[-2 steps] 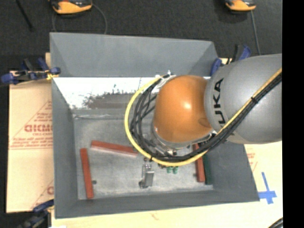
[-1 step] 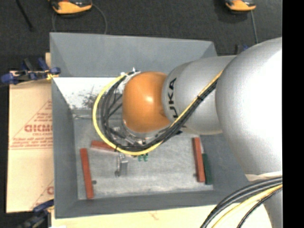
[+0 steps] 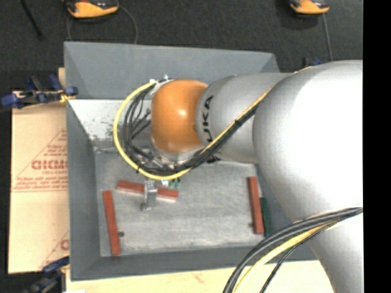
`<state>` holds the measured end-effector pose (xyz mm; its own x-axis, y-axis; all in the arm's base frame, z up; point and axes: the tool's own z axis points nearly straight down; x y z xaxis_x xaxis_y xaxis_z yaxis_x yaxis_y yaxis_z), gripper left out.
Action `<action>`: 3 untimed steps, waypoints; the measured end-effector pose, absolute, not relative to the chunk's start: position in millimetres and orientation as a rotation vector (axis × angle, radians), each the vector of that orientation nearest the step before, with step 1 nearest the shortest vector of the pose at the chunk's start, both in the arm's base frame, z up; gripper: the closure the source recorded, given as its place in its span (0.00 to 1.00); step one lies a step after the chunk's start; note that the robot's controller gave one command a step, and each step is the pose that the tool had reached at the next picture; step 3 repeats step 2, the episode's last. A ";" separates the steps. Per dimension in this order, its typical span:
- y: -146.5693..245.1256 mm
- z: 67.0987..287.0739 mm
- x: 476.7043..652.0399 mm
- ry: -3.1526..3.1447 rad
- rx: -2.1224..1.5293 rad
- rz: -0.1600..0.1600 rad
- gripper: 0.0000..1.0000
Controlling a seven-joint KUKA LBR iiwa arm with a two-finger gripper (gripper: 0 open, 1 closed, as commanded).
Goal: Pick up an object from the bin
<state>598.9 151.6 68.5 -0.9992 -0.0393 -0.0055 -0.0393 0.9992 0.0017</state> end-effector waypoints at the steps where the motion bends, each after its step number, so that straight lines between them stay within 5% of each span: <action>1: 151.9 71.2 597.7 3.136 -0.054 0.004 1.00; 2: 187.6 204.4 608.0 3.127 -0.091 0.006 1.00; 3: 187.6 204.4 608.0 3.127 -0.091 0.006 1.00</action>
Offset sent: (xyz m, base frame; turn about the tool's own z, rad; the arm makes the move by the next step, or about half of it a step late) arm 0.0000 0.0000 0.0000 0.0000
